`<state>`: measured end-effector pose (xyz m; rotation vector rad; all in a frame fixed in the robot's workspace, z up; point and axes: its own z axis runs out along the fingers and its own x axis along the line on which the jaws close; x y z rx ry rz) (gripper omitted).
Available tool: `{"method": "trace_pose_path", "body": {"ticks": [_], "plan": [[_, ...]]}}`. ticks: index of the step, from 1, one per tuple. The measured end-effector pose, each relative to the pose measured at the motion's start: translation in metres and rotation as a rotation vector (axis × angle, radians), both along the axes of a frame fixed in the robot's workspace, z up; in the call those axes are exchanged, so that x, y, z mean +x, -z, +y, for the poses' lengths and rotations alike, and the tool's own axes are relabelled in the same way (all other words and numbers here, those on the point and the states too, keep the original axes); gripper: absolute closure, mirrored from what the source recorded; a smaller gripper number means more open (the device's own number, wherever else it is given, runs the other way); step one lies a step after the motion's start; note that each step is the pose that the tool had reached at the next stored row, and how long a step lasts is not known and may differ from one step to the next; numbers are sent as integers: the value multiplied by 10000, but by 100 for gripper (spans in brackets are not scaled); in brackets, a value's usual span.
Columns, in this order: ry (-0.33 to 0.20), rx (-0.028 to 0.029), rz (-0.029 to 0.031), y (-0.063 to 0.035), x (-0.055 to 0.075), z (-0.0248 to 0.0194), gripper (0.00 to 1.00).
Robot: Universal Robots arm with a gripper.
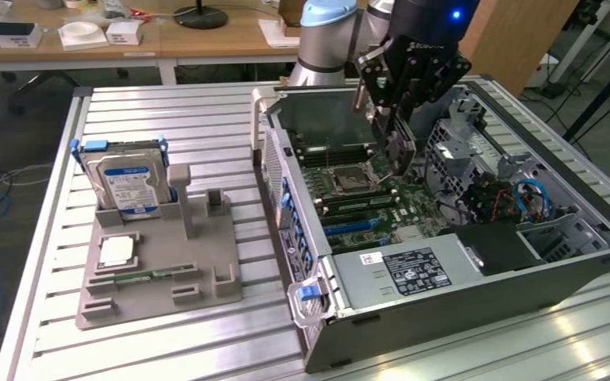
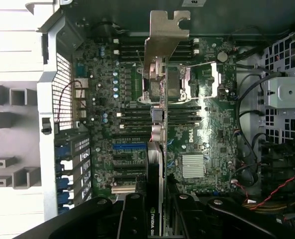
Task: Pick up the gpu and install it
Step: 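Pick up the gpu and move the gpu toward the slot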
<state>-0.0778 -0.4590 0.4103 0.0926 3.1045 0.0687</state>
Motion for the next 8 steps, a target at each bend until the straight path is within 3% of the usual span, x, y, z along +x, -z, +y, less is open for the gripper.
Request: {"method": "trace_pose_path", "body": {"ticks": [8], "plan": [[1, 0, 0, 0, 106, 0, 74]]}}
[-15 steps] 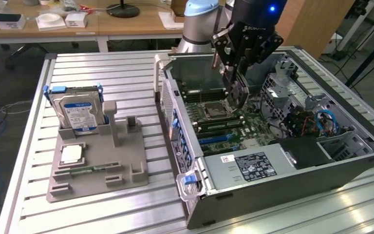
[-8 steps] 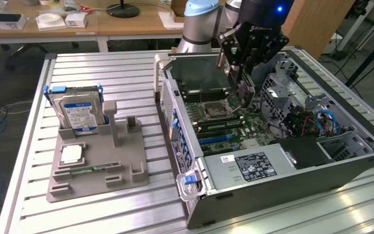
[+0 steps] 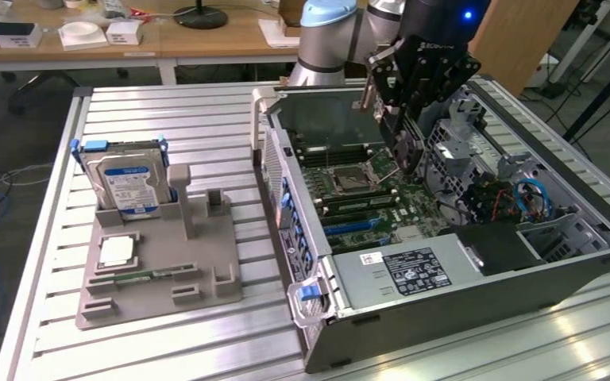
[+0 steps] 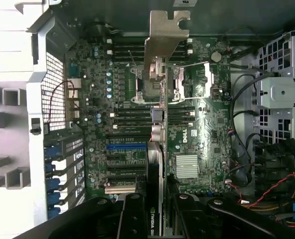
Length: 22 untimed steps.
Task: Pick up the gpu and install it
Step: 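Pick up the gpu and move the gpu toward the slot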
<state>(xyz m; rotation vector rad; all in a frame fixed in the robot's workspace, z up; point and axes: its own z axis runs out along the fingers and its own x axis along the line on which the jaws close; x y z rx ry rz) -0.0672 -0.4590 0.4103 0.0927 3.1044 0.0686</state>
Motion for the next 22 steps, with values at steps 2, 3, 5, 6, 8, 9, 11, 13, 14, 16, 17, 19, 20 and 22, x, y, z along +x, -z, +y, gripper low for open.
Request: {"method": "trace_pose_path", "body": {"ticks": [2, 3, 5, 6, 8, 9, 11, 13, 14, 16, 17, 19, 20, 22], "plan": [[0, 0, 0, 0, 0, 0, 74], [0, 0, 0, 0, 0, 0, 74], [-32, 0, 1, 0, 0, 0, 74], [-108, -1, 0, 0, 1, 0, 74], [-289, -1, 1, 0, 2, 0, 74], [-390, -1, 1, 1, 3, 0, 74], [-611, -1, 1, 2, 5, 0, 74], [-813, -1, 1, 3, 6, 0, 74], [-918, 0, 0, 4, 7, 0, 74], [-1106, 0, 0, 5, 12, 0, 74], [-1199, 0, 0, 6, 14, 0, 74], [-1377, 1, 0, 7, 20, 0, 74], [-1464, 1, -1, 7, 23, 0, 74], [-1666, 0, 1, 7, 27, 0, 74]]}}
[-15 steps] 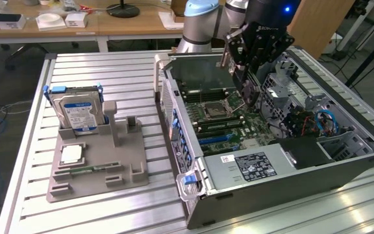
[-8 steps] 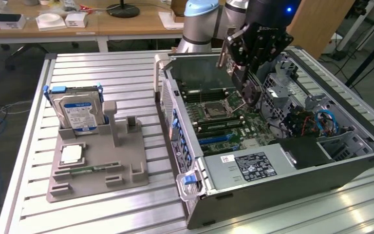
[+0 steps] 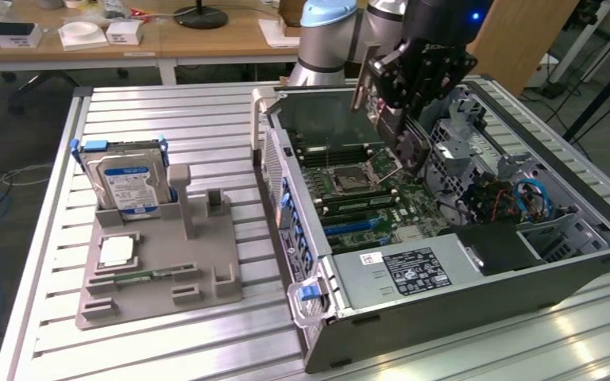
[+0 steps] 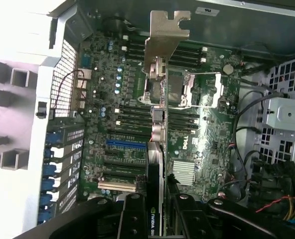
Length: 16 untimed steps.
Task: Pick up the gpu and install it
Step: 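Pick up the gpu and move the gpu toward the slot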
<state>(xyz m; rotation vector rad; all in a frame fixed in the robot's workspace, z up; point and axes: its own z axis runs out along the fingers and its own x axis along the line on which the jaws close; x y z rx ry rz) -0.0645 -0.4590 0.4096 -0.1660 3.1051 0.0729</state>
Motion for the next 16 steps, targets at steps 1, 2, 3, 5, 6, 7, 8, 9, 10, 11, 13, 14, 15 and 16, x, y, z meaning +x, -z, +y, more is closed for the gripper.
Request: {"method": "trace_pose_path", "body": {"ticks": [1, 2, 3, 5, 6, 7, 8, 9, 10, 11, 13, 14, 15, 16], "plan": [[-118, 1, 0, 1, 2, 0, 74], [-224, 1, 0, 1, 4, 0, 74], [-329, 0, -1, 2, 6, 0, 74], [-530, 1, 0, 2, 11, 0, 74], [-638, 0, 0, 3, 13, 0, 74], [-763, 1, -1, 3, 15, 0, 74], [-879, 1, 0, 4, 17, 0, 74], [-997, 1, 0, 4, 20, 0, 74], [-1118, 0, 0, 4, 22, 0, 74], [-1238, 1, 0, 5, 24, 0, 74], [-1493, 1, -1, 6, 30, 0, 74], [-1621, 1, -1, 7, 32, 0, 74], [-1746, 1, -1, 7, 35, 0, 74], [-1869, 1, 0, 8, 37, 0, 74]]}}
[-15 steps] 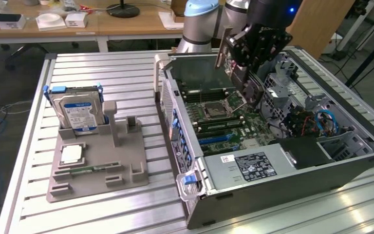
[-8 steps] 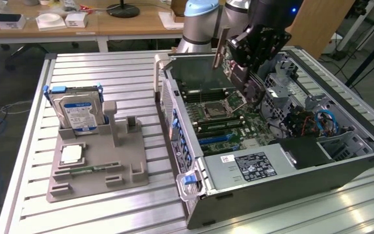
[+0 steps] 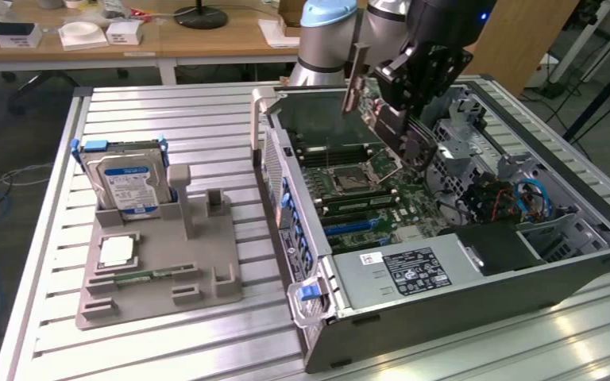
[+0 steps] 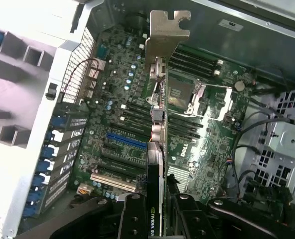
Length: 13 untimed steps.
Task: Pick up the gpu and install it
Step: 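Pick up the gpu and move the gpu toward the slot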
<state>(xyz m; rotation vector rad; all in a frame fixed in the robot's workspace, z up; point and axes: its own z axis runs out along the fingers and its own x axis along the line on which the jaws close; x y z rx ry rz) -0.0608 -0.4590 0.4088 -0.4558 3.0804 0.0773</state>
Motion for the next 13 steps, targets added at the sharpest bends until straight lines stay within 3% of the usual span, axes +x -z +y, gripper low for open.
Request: {"method": "trace_pose_path", "body": {"ticks": [13], "plan": [[-1597, 0, 0, 8, 14, 0, 74]]}}
